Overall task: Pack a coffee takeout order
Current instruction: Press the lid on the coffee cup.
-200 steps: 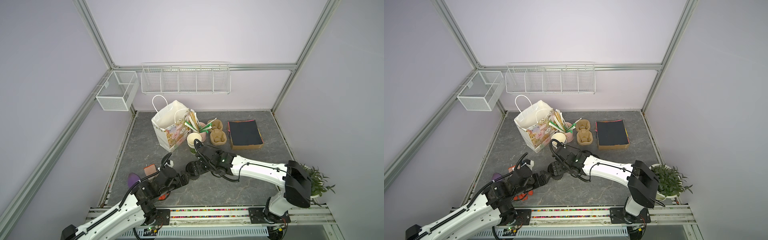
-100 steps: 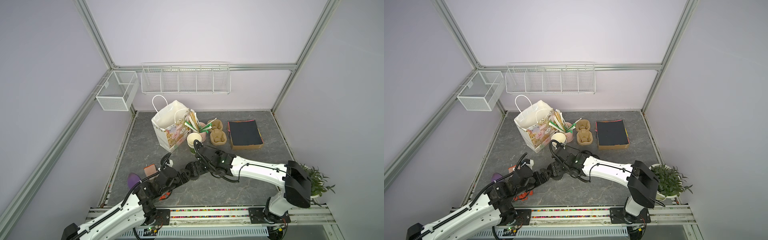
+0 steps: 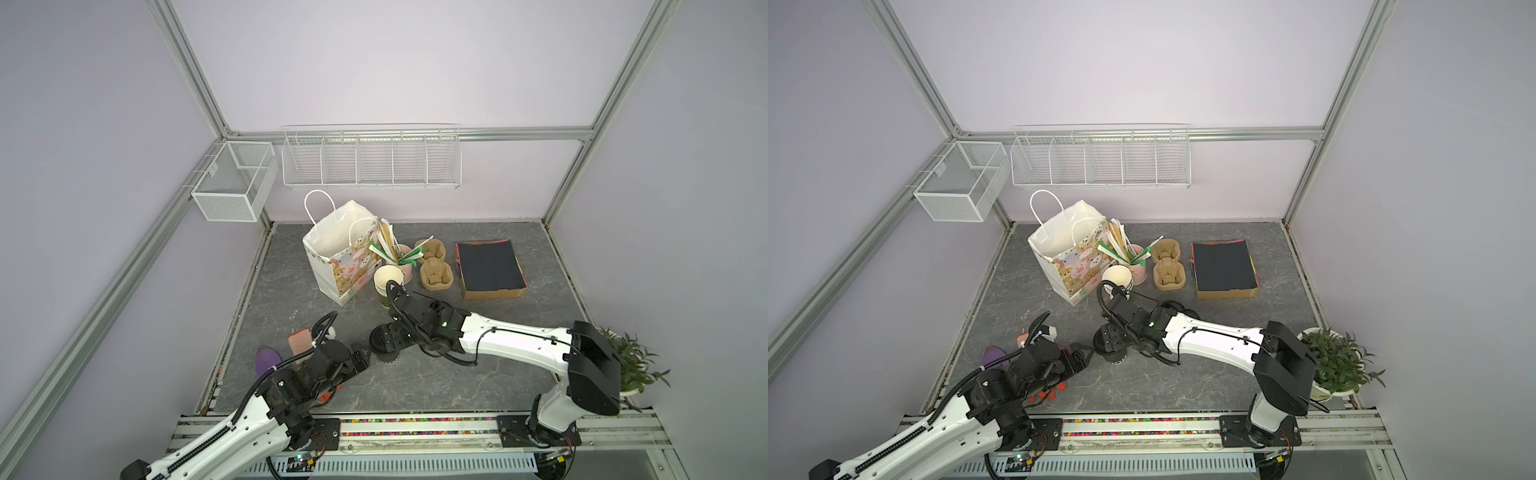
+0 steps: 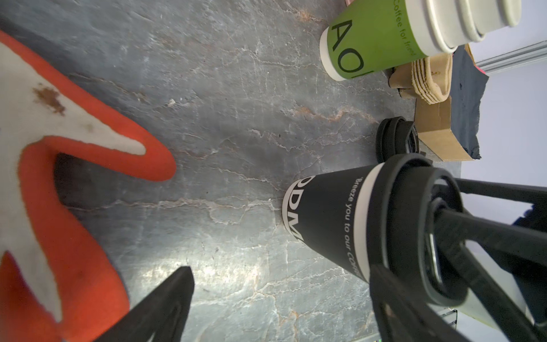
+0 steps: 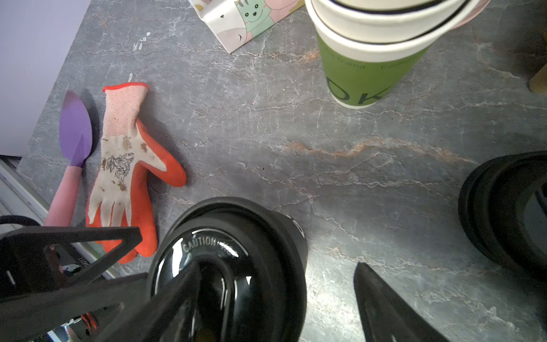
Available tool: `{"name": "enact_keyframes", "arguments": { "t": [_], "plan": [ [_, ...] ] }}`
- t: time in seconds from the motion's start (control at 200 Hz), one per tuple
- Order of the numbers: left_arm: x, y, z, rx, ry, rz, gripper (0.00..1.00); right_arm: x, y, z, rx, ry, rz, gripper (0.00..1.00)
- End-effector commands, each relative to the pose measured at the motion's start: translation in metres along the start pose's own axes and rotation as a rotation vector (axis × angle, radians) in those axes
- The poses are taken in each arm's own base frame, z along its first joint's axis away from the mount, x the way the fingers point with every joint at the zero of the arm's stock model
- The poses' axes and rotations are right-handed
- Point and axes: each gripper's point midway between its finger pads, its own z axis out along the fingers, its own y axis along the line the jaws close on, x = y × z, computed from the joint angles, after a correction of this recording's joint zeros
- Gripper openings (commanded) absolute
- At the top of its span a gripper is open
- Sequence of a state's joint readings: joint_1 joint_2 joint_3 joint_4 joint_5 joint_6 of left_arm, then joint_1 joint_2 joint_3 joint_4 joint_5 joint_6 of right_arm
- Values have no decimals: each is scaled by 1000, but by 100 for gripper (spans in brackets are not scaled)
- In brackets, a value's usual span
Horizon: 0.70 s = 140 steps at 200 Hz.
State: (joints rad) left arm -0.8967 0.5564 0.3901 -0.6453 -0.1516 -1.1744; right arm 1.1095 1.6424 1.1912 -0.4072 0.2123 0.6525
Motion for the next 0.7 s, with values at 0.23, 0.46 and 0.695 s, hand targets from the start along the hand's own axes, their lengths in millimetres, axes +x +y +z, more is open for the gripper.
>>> {"name": "enact_keyframes", "arguments": {
  "t": [0.23,0.46,0.695],
  "plan": [
    [-4,-24,-2,95,-4,-39,93,30,-22,9,56,59,13,84],
    [2,-17,8,76,14,-45,93,34,-24,3,51,46,23,84],
    [2,-16,13,66,10,-41,92,39,-25,2,49,47,26,84]
  ]
}}
